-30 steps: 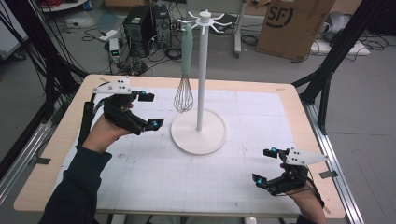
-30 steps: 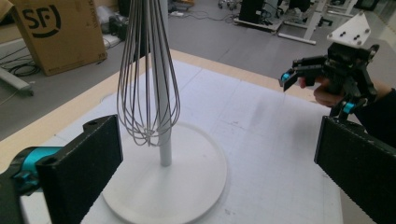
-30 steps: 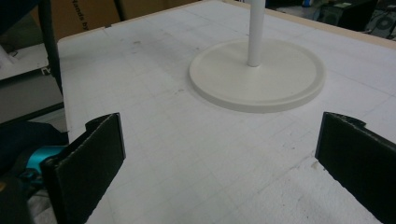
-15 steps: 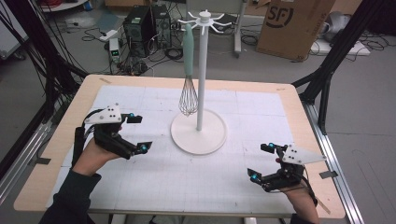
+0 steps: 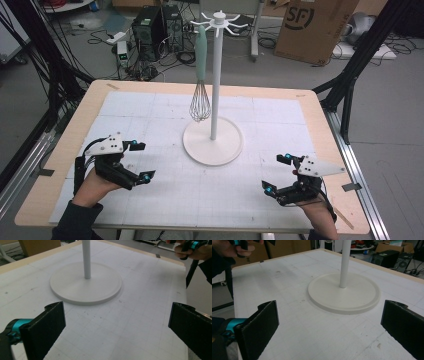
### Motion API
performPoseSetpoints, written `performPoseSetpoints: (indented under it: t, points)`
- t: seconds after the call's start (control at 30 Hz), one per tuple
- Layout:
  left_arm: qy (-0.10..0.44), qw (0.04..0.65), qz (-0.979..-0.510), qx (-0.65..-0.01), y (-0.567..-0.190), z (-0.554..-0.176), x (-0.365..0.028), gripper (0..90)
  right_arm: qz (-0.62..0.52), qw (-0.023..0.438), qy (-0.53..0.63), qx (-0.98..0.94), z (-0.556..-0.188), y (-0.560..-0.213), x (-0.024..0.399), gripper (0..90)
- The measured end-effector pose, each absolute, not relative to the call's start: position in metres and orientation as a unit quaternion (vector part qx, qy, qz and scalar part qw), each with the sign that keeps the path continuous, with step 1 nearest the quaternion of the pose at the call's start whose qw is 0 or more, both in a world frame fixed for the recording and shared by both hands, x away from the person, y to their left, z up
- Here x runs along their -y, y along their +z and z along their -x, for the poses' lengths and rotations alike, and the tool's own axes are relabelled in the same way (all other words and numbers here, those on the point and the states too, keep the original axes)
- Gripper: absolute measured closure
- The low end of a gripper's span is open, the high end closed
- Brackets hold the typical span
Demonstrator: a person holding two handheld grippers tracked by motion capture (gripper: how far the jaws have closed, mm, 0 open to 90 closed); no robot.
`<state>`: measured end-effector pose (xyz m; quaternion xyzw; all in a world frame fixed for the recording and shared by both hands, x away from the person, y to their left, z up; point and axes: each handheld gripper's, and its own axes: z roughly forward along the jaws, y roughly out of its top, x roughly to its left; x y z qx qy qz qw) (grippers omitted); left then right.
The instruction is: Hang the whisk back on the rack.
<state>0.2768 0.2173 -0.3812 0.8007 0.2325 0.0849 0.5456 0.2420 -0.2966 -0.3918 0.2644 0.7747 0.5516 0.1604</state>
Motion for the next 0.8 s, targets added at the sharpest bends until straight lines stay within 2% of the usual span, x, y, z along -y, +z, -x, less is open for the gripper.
performPoseSetpoints:
  t: [0.4,0.8]
  points:
    - [0.084,0.553,-0.792,-0.244,-0.404,-0.269,-0.228,1.6,-0.257,0.141,0.551,-0.781,-0.244,-0.401,0.293,0.6]
    - [0.090,0.546,-0.795,-0.248,-0.407,-0.266,-0.231,1.7,-0.250,0.137,0.551,-0.784,-0.244,-0.404,0.291,0.5]
